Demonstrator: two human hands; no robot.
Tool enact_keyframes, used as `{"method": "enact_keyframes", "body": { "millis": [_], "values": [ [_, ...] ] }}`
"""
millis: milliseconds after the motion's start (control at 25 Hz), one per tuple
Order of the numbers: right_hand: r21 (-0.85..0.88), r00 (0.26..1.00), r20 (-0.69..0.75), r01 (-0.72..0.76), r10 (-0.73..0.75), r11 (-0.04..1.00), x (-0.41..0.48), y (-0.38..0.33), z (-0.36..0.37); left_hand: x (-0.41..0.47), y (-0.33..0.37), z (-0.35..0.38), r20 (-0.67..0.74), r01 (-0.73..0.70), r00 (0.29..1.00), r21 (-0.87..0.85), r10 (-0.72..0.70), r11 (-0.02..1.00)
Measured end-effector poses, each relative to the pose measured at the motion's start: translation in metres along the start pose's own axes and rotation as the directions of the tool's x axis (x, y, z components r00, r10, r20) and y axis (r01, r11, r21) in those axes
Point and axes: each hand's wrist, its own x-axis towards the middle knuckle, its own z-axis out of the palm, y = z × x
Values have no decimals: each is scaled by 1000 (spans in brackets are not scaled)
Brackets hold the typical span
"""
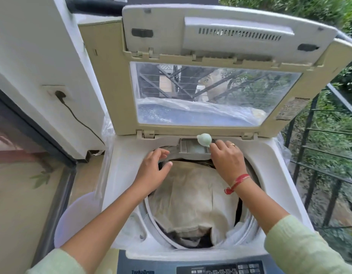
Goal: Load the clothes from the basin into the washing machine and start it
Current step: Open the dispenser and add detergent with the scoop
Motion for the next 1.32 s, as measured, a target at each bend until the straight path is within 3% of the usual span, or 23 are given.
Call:
{"method": "enact_keyframes", "body": {
  "millis": [80,120,160,200,240,280,320,360,440,520,640,800,1040,1200,1320],
  "values": [
    [114,998,-3,-67,67,991,-5,-1,3,2,-1,4,5,0,1000,23,0,1000],
    [263,977,39,-214,211,941,-8,-2,5,3,-1,6,6,-2,1000,24,2,1000],
    [447,903,128,-422,411,788,-10,-2,6,3,-1,8,5,-2,1000,20,2,1000],
    [609,758,243,-605,606,513,-12,-1,7,3,-1,11,8,4,1000,13,-4,1000],
    [699,564,372,-693,737,177,-15,-1,7,2,-1,14,23,18,1000,5,-18,1000],
    [717,377,508,-684,775,-137,-18,-3,6,0,-1,19,62,46,997,-6,-46,999],
    [690,247,632,-611,734,-388,-22,-7,4,-2,0,25,126,84,989,-34,-79,996],
    [640,188,732,-520,654,-566,-26,-13,3,-4,2,31,207,133,972,-82,-114,988],
    [551,198,834,-360,516,-753,-25,-22,1,-3,9,45,333,217,931,-173,-150,961],
    [535,223,844,-288,487,-794,-21,-26,-1,2,17,55,361,251,918,-208,-164,945],
    [545,198,837,-232,510,-805,-15,-27,-4,4,26,67,337,251,927,-229,-166,941],
    [512,216,854,-183,474,-839,-12,-34,-6,5,30,79,300,286,937,-368,-178,885],
    [448,327,855,-76,402,-891,3,-28,0,26,37,79,248,285,950,-431,-191,856],
    [317,395,872,-8,288,-948,-13,-15,7,25,29,80,217,237,964,-451,-152,861],
    [275,419,876,-29,238,-961,-22,-7,10,22,20,77,220,229,965,-445,-143,866]
  ]
}}
